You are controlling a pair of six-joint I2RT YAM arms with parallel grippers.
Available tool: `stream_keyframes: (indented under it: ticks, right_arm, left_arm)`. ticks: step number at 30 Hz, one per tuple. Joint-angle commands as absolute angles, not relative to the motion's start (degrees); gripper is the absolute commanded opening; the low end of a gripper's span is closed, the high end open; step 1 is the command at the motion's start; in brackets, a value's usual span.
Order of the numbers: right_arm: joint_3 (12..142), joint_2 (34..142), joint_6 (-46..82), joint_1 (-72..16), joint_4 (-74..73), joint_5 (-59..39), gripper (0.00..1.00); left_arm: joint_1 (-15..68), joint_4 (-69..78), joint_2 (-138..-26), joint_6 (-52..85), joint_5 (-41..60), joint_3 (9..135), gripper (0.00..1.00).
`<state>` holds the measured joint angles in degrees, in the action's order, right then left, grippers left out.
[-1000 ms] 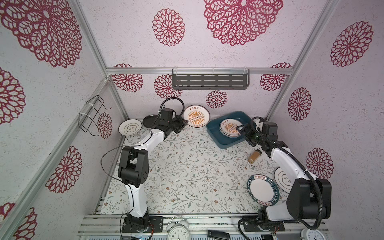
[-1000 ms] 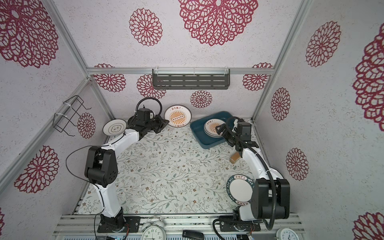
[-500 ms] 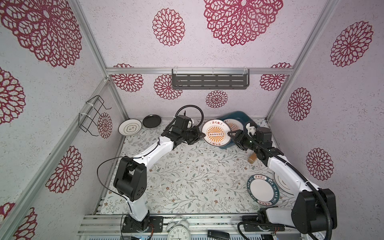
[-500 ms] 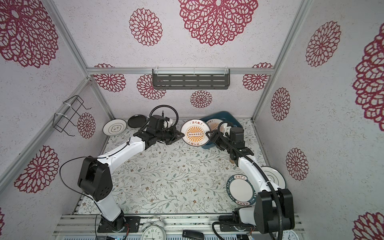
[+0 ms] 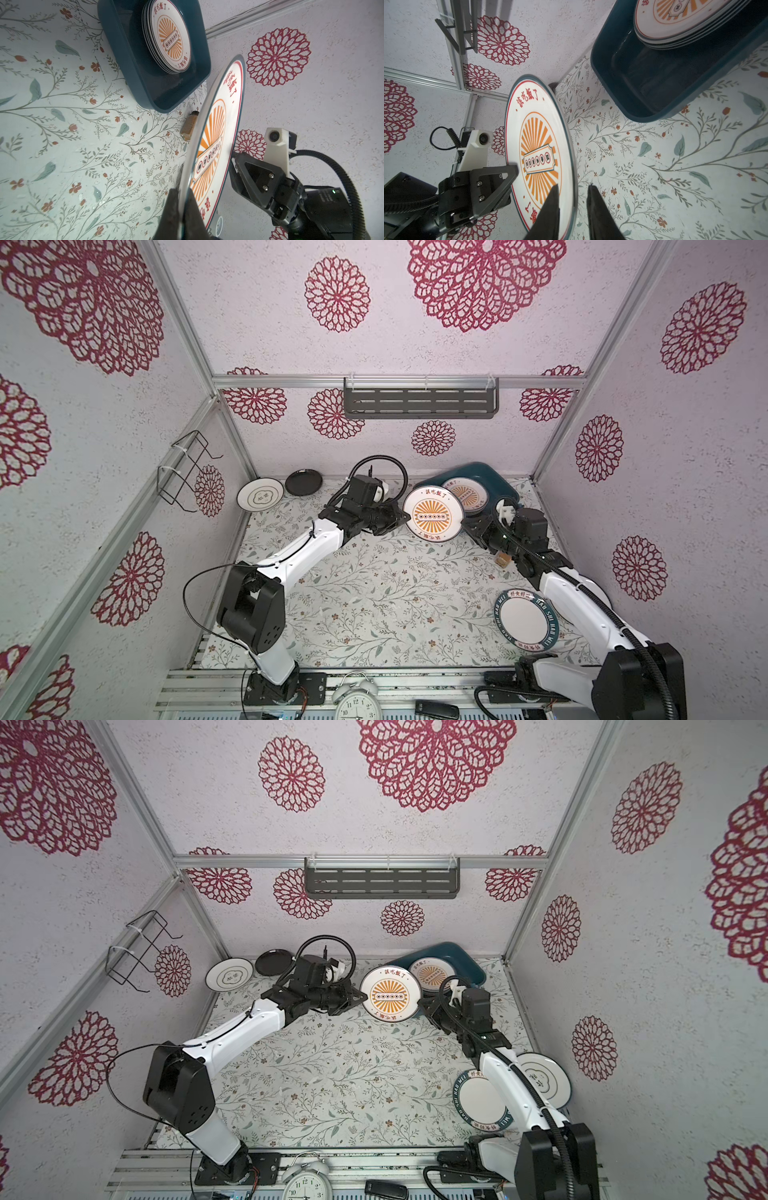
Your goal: Place the plates into the plastic bin on the countertop
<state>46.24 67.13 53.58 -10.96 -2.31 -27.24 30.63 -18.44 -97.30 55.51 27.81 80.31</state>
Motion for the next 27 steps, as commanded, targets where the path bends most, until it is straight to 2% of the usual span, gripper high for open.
stream_keyframes:
  ticks: [1, 3, 6, 15, 17, 19, 20, 22, 23, 25, 27]
  right_arm:
    - [46.4, 65.6, 53.9, -11.6, -3.3, -27.1, 0.18]
    - [46.5, 65.5, 53.8, -11.6, -3.0, -26.8, 0.11]
    - [46.6, 65.8, 54.1, -11.6, -3.2, -26.6, 0.06]
    - [48.4, 67.8, 53.0, -11.9, -2.7, -27.8, 0.00]
    - [48.5, 67.9, 52.7, -11.9, -2.1, -27.5, 0.00]
    - [48.7, 68.2, 53.0, -11.9, -1.7, -27.1, 0.00]
    - [48.7, 68.3, 53.2, -11.8, -1.5, -26.8, 0.00]
    - [48.7, 68.5, 53.6, -11.8, -1.1, -25.7, 0.00]
    - [48.7, 68.5, 53.9, -11.8, -1.1, -25.7, 0.00]
    - [48.8, 68.3, 54.0, -11.9, -1.1, -25.1, 0.00]
    - [49.3, 68.5, 53.7, -11.8, -0.5, -24.9, 0.00]
  left_arm:
    - [31.1, -20.5, -95.8, 50.4, 28.7, 84.5, 0.00]
    - [31.1, -21.7, -96.2, 49.4, 29.4, 85.8, 0.00]
    - [31.0, -23.6, -97.0, 47.8, 29.7, 87.9, 0.00]
    - [30.9, -22.4, -98.9, 47.8, 32.0, 90.7, 0.00]
    - [30.9, -21.8, -99.0, 48.1, 32.0, 90.7, 0.04]
    - [30.6, -21.7, -99.1, 48.3, 31.1, 90.8, 0.20]
    - [30.5, -21.8, -98.9, 48.2, 30.4, 90.7, 0.24]
    - [29.7, -23.5, -98.5, 47.7, 27.4, 90.6, 0.43]
    - [29.3, -23.8, -97.9, 47.4, 26.4, 90.4, 0.46]
    - [28.3, -23.7, -96.3, 47.1, 24.5, 89.2, 0.59]
    - [27.4, -23.7, -94.5, 46.7, 22.2, 88.2, 0.67]
